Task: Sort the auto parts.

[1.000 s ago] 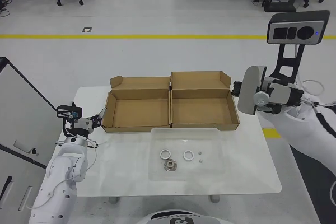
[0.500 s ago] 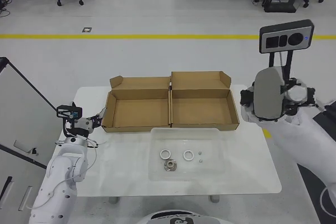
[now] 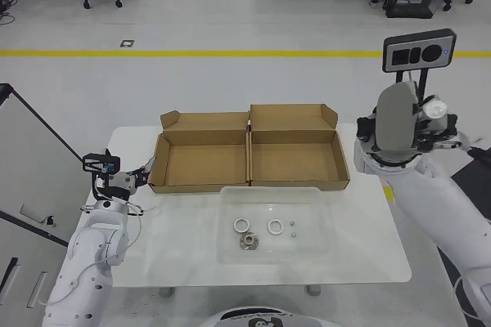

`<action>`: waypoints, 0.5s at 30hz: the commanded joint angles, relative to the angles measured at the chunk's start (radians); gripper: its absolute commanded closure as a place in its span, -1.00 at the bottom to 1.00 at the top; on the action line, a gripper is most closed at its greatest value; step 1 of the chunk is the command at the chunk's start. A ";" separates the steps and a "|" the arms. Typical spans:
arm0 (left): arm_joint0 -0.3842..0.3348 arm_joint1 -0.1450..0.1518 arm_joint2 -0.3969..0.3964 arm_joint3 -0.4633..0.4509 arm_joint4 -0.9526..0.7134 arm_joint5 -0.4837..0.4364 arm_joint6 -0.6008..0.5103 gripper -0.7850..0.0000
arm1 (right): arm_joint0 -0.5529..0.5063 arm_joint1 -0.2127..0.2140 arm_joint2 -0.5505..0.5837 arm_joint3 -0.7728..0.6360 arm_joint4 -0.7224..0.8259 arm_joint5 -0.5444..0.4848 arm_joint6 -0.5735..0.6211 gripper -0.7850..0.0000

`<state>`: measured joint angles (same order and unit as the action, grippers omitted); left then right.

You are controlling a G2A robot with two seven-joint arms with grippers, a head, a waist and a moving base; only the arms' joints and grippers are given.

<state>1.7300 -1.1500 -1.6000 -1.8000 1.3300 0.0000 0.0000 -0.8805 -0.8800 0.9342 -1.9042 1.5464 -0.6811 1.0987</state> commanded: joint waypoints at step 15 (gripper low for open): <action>0.000 0.000 0.000 0.000 0.000 0.000 0.000 -1.00 | -0.072 -0.022 0.090 -0.045 -0.360 0.063 -0.201 1.00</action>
<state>1.7300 -1.1500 -1.6000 -1.8000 1.3300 0.0000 0.0000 -0.9433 -0.8979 1.0279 -1.9386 1.1314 -0.6181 0.8967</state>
